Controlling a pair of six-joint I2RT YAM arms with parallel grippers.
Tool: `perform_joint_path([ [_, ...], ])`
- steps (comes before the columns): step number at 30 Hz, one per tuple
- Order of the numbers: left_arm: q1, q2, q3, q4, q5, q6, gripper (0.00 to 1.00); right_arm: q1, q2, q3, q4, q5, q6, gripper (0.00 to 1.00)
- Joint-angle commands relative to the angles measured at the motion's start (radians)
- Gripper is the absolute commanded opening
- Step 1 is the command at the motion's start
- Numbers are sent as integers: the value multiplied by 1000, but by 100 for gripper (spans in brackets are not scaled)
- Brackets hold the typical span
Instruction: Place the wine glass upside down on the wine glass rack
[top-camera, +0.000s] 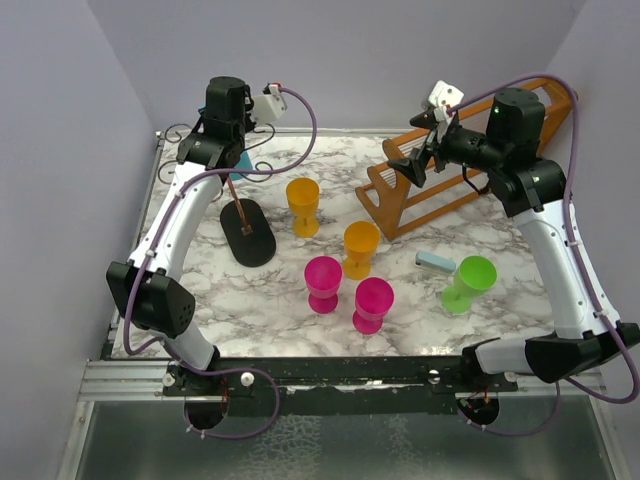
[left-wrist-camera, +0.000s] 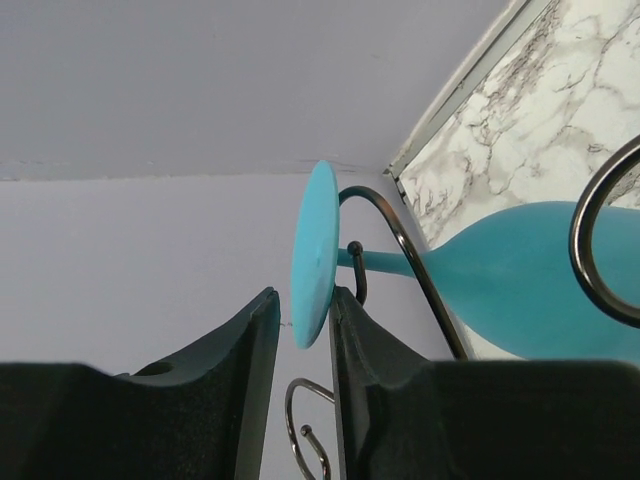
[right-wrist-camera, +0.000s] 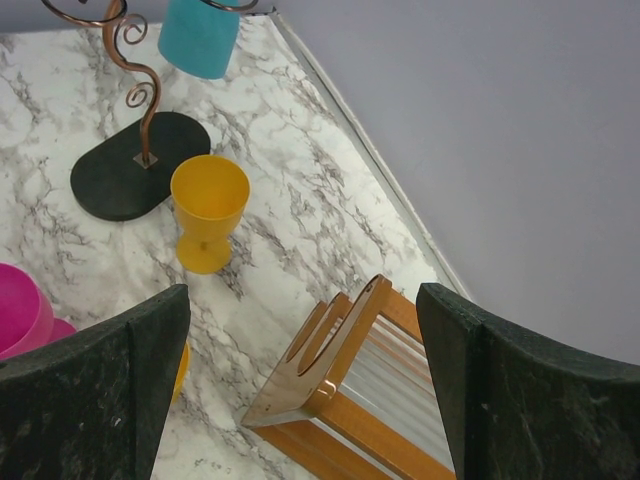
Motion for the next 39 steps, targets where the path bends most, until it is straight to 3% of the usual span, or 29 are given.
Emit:
perform_joint_path([
  [1, -6, -46, -34, -20, 24, -14, 32, -6, -27, -13, 30, -8, 0, 95],
  [13, -9, -76, -51, -71, 97, -6, 49, -6, -40, -45, 18, 98, -68, 95],
  [26, -9, -94, 22, -133, 191, -65, 69, -4, -35, -80, -73, 36, -159, 94],
  [31, -9, -105, 70, -181, 273, -103, 87, -3, 11, -29, -155, -18, -161, 91],
  [39, -10, -120, 130, -247, 367, -150, 90, 25, 27, -62, -164, -30, -175, 88],
])
